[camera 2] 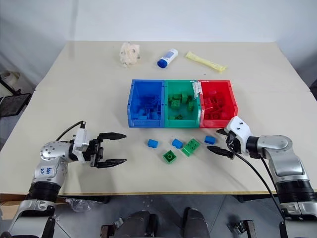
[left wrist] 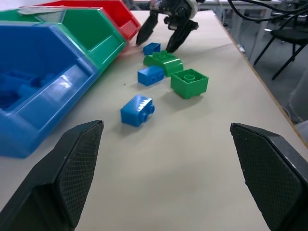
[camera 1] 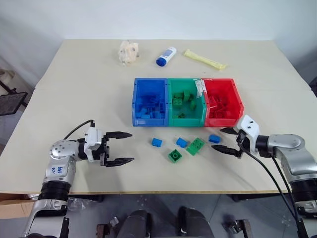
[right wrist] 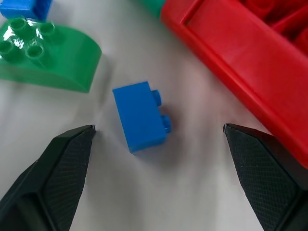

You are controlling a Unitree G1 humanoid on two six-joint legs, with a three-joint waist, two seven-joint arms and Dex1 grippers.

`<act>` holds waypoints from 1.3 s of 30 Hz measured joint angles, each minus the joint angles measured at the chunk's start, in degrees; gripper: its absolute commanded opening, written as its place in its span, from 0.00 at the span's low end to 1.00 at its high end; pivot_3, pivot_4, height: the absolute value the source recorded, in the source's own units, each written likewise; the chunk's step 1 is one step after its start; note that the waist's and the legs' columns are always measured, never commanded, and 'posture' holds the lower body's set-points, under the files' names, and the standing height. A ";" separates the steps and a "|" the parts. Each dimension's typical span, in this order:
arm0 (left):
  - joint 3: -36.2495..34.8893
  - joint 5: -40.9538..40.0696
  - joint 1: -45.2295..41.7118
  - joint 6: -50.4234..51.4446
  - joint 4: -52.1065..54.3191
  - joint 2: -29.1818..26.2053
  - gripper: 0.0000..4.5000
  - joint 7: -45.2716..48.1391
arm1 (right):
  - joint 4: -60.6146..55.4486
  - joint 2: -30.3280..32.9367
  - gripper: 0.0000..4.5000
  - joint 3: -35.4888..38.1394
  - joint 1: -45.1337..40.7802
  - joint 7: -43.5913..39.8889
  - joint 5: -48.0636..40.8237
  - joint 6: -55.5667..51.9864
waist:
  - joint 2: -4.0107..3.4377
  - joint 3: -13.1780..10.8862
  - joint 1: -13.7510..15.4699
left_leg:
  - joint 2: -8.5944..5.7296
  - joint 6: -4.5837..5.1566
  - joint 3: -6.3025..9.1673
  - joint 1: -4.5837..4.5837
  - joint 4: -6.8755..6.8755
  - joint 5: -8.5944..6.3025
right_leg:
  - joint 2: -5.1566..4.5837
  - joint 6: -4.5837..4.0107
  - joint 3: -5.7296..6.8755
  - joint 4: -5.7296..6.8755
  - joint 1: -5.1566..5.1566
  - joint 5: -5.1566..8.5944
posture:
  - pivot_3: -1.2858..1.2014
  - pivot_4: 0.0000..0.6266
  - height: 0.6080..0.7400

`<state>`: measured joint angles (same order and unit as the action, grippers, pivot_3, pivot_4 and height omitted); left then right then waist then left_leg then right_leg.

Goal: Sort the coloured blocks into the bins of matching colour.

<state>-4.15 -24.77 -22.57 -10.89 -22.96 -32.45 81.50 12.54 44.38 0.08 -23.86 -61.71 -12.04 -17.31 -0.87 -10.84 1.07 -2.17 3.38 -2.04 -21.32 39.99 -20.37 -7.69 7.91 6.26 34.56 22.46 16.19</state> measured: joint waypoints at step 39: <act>0.13 0.12 -1.25 0.31 0.44 1.13 1.00 -0.78 | 10.04 -23.24 0.20 -13.13 -33.90 4.80 4.45 4.11 | -0.01 0.00 -2.35 | -0.06 -0.02 0.24 -0.02 -0.07 -0.01 | 0.01 -0.04 0.10 0.52 0.24 0.02 | 0.52 0.24 1.00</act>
<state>-4.02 -24.65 -23.83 -10.58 -22.52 -31.32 80.72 22.59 21.14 -13.05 -57.76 -56.91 -7.59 -13.20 -0.88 -10.84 -1.27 -2.23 3.37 -1.81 -21.34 39.92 -20.38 -7.68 7.87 6.36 35.08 22.70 16.21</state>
